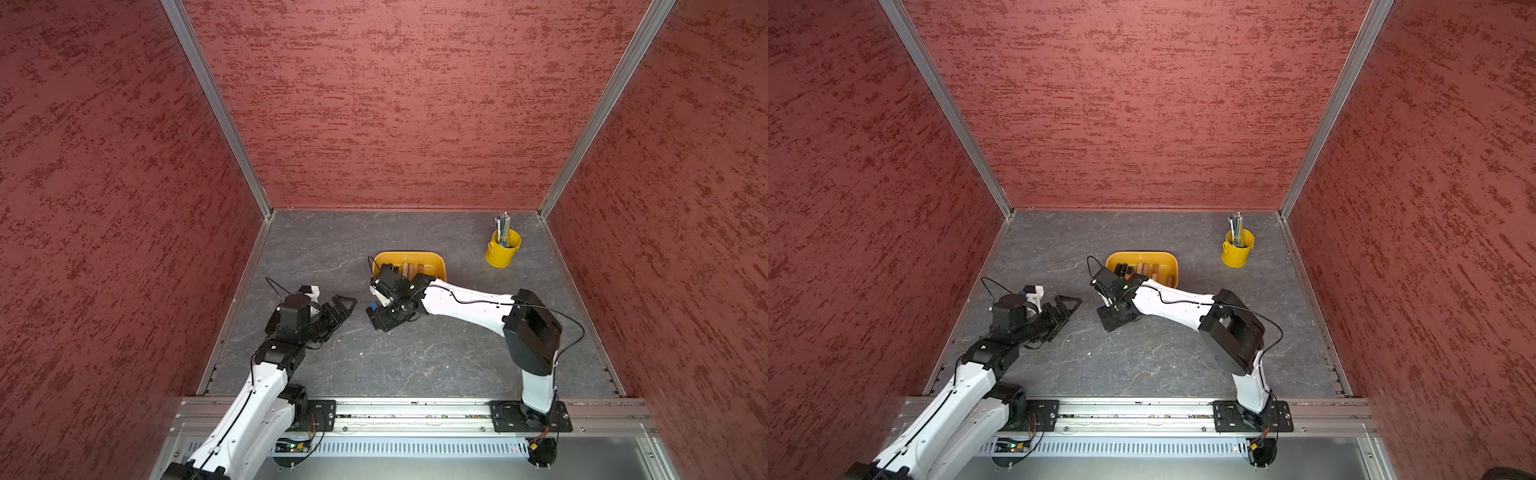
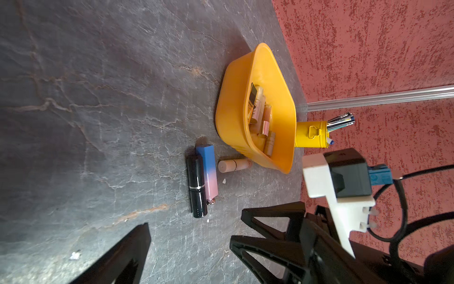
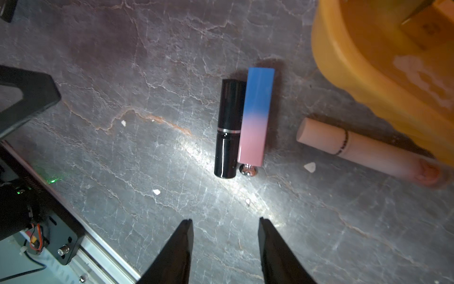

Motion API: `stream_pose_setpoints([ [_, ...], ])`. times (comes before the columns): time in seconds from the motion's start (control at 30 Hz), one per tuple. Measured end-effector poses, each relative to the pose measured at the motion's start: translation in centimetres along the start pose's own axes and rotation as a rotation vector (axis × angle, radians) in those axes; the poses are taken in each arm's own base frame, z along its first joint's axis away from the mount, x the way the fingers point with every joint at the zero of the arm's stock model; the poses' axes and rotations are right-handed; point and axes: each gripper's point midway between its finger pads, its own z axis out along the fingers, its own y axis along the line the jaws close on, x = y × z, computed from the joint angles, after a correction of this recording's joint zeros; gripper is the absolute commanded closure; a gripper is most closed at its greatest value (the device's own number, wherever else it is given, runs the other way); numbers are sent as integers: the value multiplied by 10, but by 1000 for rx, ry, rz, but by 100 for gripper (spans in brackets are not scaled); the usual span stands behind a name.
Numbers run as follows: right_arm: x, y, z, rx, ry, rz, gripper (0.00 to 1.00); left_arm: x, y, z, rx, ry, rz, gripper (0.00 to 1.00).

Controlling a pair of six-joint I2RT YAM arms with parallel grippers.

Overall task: Put the lipstick into the storage box
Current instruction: Pick up the lipstick at the center of the board.

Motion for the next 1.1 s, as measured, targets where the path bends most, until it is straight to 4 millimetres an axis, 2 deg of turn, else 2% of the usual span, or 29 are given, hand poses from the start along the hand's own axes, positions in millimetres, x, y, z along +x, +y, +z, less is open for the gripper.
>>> stream_pose_setpoints([
  [0.17,-4,-5,16,43,19,-5,53,-1,3,-3,-5,-10,-8,0],
  [0.4,-9,-13,28,100,28,-13,53,-3,5,-6,-9,-22,-17,0],
  [1.1,-12,-24,47,168,55,-36,68,-4,12,-10,-25,-19,-39,0],
])
